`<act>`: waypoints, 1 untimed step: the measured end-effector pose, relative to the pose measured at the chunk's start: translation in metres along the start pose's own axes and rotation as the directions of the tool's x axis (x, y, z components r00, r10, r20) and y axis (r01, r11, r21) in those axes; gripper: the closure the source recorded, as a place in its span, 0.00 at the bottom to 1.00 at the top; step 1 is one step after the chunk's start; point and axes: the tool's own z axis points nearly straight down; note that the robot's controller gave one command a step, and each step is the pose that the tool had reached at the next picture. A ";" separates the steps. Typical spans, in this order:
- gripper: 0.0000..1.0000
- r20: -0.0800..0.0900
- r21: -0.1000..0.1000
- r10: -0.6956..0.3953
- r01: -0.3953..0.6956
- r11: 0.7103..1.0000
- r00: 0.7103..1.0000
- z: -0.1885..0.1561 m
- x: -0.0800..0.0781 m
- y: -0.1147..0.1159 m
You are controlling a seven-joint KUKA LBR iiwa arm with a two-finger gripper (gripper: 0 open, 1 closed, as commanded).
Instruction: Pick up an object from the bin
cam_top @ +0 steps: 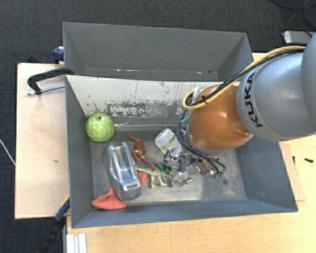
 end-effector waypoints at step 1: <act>1.00 -0.006 0.000 -0.034 0.034 0.999 0.999 -0.085 -0.009 -0.003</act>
Offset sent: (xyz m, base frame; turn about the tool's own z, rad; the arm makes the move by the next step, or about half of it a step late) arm 0.0000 0.0000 0.0000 0.0000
